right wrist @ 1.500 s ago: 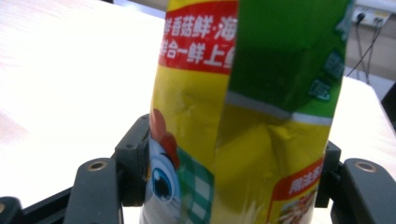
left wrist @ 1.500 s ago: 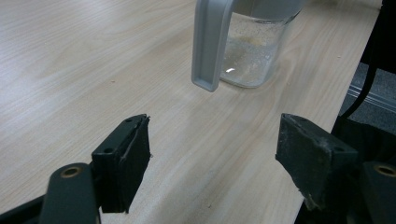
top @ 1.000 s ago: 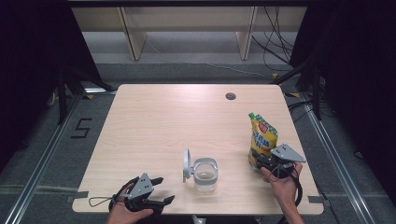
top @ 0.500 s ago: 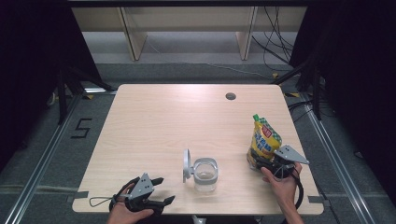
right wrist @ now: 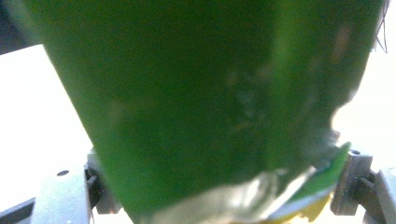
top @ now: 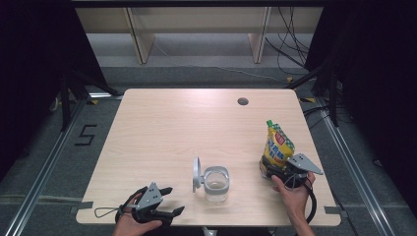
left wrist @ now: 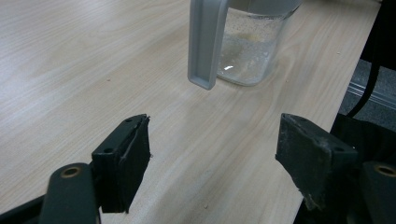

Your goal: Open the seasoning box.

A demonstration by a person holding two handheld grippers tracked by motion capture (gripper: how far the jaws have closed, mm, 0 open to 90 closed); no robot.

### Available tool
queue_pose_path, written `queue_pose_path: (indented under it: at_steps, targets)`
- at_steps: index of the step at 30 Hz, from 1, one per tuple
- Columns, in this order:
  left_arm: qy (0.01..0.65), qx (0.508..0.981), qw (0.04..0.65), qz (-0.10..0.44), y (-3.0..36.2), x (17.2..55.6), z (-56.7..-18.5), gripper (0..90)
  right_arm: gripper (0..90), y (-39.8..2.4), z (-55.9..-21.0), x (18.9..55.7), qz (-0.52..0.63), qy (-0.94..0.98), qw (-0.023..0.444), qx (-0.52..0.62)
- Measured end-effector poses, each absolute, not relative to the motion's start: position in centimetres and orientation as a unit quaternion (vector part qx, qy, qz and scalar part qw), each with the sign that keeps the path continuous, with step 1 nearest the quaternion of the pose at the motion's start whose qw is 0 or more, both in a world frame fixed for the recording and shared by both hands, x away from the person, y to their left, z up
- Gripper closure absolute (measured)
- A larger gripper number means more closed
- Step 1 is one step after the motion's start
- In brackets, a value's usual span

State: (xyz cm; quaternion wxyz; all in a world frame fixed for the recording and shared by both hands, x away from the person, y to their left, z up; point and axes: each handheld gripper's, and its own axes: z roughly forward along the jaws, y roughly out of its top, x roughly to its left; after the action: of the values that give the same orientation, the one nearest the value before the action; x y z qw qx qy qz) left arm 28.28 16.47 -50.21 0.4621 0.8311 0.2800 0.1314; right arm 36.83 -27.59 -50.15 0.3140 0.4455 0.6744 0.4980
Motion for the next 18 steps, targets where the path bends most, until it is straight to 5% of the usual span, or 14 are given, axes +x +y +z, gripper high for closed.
queue_pose_path:
  at_steps: [18]
  targets:
    - [0.291,0.823,0.471,0.13,16.5,28.2,-50.2,25.5,37.5,-26.8,-49.1,36.6,0.451,0.709,0.35,0.414]
